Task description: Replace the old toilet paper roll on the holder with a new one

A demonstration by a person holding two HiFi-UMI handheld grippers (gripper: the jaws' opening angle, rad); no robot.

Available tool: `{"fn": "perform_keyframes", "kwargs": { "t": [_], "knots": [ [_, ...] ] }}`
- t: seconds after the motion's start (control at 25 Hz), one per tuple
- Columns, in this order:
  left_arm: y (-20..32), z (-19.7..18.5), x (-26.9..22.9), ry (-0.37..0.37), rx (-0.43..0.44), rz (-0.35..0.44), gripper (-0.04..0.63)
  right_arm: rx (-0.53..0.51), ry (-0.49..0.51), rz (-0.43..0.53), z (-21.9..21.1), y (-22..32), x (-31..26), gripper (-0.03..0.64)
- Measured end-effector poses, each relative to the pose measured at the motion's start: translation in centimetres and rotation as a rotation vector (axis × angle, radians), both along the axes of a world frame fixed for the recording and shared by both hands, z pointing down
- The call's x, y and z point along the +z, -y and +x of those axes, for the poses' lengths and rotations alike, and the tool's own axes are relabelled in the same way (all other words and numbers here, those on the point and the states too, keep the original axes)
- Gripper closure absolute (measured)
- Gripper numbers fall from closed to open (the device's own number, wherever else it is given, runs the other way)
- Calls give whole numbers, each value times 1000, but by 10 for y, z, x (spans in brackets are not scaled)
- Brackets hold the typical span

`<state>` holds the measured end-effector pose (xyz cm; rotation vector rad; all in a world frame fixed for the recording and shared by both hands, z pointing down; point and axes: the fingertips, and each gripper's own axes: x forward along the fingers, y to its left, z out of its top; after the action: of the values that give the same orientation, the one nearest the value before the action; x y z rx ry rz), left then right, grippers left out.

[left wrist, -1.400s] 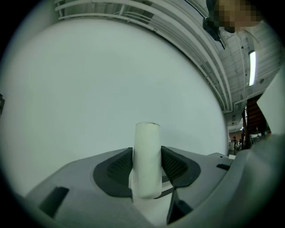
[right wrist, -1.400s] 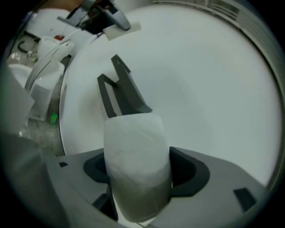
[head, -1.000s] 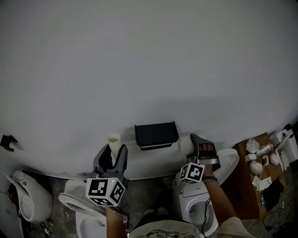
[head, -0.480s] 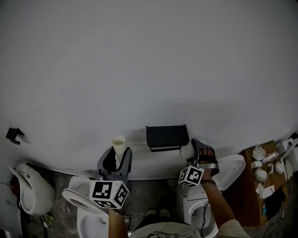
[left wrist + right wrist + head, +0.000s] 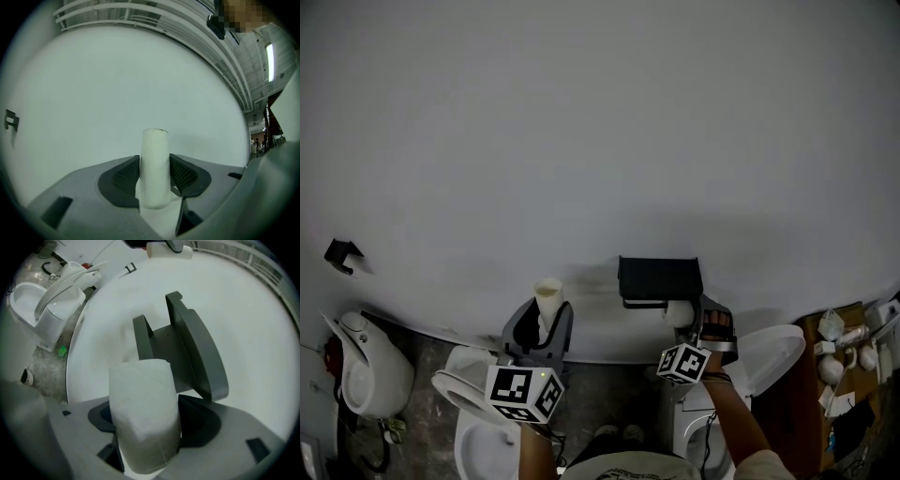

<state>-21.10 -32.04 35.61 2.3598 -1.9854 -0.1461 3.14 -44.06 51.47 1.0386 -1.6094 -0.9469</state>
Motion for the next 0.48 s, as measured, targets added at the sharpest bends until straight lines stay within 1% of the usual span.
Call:
{"fn": "perform_keyframes", "kwargs": {
  "t": [0.16,0.32,0.48],
  "knots": [
    [-8,-12,1,-2,-28,-4,399,5,11,23,-6,-2,-1,287],
    [-14,-21,2,-5,-49,-6,399,-14,-38,84,-17,-4,-1,285],
    [-19,-29,2,-5,-63,-6,399,-51,-53,97,-38,-9,0,285]
  ]
}}
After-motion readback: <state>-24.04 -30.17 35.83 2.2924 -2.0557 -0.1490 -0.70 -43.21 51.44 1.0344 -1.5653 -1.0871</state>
